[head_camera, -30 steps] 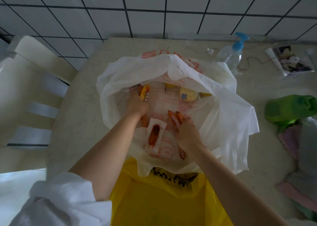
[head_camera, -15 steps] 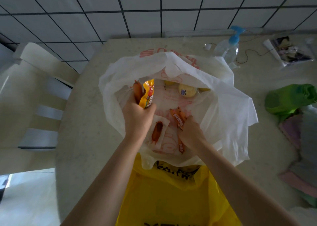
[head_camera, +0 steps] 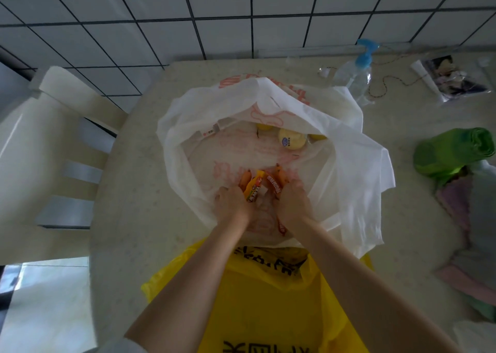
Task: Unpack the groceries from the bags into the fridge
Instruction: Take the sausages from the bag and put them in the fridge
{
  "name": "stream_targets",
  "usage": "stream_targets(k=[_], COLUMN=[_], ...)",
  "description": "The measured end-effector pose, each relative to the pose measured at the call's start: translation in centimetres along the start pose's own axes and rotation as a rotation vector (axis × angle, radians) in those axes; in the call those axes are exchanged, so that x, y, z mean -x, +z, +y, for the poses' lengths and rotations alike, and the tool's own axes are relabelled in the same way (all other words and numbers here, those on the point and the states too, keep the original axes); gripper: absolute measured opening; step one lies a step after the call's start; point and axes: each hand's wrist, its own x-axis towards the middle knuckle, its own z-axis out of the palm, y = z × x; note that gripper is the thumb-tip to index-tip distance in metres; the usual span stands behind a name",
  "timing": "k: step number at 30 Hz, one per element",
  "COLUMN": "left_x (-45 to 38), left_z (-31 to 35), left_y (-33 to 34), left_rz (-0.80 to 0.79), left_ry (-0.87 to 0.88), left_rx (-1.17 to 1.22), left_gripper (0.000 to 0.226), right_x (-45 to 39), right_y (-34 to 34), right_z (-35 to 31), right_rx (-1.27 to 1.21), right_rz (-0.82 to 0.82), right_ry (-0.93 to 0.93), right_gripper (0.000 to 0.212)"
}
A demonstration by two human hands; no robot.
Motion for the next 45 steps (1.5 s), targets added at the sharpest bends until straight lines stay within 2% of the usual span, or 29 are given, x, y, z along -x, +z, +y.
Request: stream_targets(k=[5,7,9,11,13,16,21,25,28,35,39,42,45], left_x=[0.6,0.8,1.0,1.6,2.2,3.7,9.4,15.7,20.6,31.3,38.1,42.9,47.0], left_z=[0.2,0.3,0.0,-0.1,-0.2,-0.5,-3.0,-7.4,-11.2,-21.9,-29.1,-34.8,-39.9], left_y=[0.8,0.8,0.3,-1.0,-2.9,-6.5,-9.5,-8.7,-7.7,-5.1,-3.9,-2.6,-1.6], left_rz=[0.029,0.017,0.008,0.046,0.130,0.252,0.225,0.158,0.187,0.207,0.286,0.355,0.436], left_ry=[-0.008,-0.005,0.008,0.017,0.017,0.004,0.093,0.098,0.036,-0.062,-0.135,-0.204,-0.271], left_rx=[0.081,0.154,0.354,0.552,0.677,0.845,1.009,1.160,1.271,1.469,1.535,1.567,1.598], left_gripper=[0.062,0.051,0.036,0.037,0.030,0.009,0.015,0.020,0.017,0.024,0.022,0.017,0.022], right_x=[0.2,0.3,0.9,1.9,3.4,5.4,9.9,14.7,18.9,30.6,37.5,42.9,47.7], right_y=[-0.2,-0.2,-0.6,-1.2,-2.1,-3.3,-3.6,-2.0,-0.1,7.3,12.5,16.2,20.0], right_z=[0.2,0.1,-0.3,-0.7,-1.6,-3.1,-5.1,-4.9,-4.4,-4.5,-4.7,-4.8,-4.9], right_rx=[-0.163,-0.252,-0.405,-0.514,-0.539,-0.643,-0.789,-0.819,-0.803,-0.694,-0.605,-0.557,-0.451], right_rz=[-0.037,-0.037,-0.030,-0.002,0.010,0.022,-0.047,-0.137,-0.221,-0.360,-0.429,-0.533,-0.637], right_ry=[-0.004,-0.003,0.021,0.000,-0.073,-0.152,-0.161,-0.216,-0.257,-0.317,-0.359,-0.386,-0.438], right_gripper=[0.036,0.033,0.031,0.032,0.032,0.025,0.021,0.023,0.018,0.009,0.012,0.010,0.015])
